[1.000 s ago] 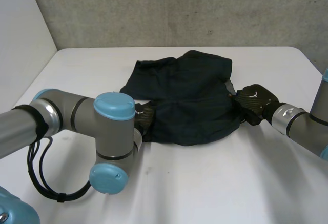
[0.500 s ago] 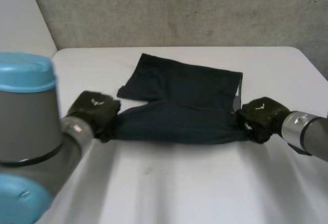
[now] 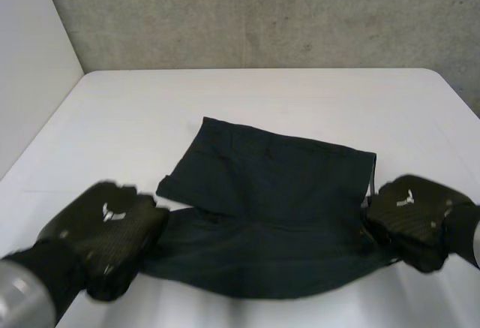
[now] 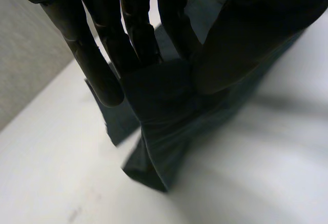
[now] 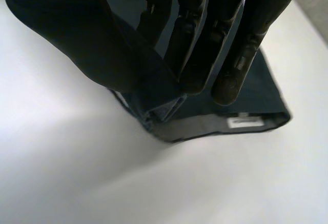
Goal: Fold the shorts.
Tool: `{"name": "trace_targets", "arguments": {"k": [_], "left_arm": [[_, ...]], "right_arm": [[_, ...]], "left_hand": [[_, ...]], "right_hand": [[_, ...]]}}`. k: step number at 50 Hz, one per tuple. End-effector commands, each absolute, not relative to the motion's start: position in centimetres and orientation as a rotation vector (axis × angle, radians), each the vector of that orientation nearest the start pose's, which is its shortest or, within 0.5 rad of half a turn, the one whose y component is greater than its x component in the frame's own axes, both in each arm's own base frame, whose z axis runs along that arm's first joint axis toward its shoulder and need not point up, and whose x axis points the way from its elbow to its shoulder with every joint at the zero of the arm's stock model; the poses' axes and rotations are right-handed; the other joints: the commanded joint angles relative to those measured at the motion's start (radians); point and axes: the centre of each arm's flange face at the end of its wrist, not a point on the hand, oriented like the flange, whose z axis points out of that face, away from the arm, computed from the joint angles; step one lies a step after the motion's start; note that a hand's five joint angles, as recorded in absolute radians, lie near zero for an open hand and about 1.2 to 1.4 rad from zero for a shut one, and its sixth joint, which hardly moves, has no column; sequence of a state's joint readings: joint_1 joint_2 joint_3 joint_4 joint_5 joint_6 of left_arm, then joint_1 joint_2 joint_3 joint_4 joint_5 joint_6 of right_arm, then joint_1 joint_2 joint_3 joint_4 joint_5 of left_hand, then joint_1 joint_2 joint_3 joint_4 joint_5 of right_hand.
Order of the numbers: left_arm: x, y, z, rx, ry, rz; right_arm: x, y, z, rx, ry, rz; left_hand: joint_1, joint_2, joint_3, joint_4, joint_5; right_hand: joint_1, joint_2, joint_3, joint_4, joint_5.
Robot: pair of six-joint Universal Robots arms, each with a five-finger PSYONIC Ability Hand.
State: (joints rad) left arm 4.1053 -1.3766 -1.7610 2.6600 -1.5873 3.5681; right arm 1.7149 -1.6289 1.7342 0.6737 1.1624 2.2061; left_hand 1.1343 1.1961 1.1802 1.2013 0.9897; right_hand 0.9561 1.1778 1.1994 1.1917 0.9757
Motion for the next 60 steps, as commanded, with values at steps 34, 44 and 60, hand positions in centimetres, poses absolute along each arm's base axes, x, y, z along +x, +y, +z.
{"name": "trace_targets", "arguments": {"k": [34,44,60], "left_arm": [[-40.4,-38.3,13.5,1.012,1.561,-2.326],[-37.1,-33.8,20.1,0.919,1.837,-2.431],[-30.7,-27.1,21.3,0.89,2.312,-2.316]], "right_arm": [[26.3,-40.0,18.0,-1.032,2.259,-2.379],[24.6,-33.3,21.5,-0.968,2.293,-2.109],[23.0,-28.9,15.6,-0.861,2.398,-1.688]], "left_hand": [[-0.96,-1.022,-1.006,-1.027,-0.99],[-0.96,-1.022,-1.006,-1.027,-0.99],[-0.96,-1.022,-1.006,-1.027,-0.99]], "right_hand": [[-0.782,-1.003,-1.025,-1.017,-0.976],[-0.782,-1.003,-1.025,-1.017,-0.976],[-0.552,-0.773,-0.795,-0.787,-0.746]]}}
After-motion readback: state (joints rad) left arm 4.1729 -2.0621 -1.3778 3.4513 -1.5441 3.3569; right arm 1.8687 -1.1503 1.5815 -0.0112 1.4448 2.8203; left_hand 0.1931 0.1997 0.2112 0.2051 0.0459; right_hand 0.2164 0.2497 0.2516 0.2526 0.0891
